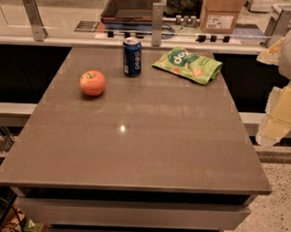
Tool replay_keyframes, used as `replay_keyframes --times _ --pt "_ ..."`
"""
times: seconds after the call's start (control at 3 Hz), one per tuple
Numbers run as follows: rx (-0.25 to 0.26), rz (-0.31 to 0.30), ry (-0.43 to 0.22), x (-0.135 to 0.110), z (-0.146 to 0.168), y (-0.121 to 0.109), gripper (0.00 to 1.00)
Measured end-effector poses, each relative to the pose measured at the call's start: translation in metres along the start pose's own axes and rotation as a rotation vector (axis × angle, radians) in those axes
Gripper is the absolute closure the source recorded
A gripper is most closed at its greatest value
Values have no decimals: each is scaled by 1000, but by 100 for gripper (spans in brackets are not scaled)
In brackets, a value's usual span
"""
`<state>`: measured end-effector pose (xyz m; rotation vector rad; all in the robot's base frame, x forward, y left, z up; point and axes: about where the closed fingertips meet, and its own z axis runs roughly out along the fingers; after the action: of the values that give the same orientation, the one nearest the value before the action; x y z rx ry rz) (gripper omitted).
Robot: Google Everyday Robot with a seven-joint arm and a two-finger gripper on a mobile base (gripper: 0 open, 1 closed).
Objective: Pick green rice chip bag
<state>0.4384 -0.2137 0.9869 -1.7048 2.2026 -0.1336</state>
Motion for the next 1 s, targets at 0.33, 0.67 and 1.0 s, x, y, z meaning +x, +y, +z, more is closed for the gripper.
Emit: replay_keyframes --times 0.33,0.67,1.0 --pt "0 0 0 0 0 0 0" --pt "9 -17 3 -4 4 -23 0" --pt "38 -19 22 -11 19 -73 0"
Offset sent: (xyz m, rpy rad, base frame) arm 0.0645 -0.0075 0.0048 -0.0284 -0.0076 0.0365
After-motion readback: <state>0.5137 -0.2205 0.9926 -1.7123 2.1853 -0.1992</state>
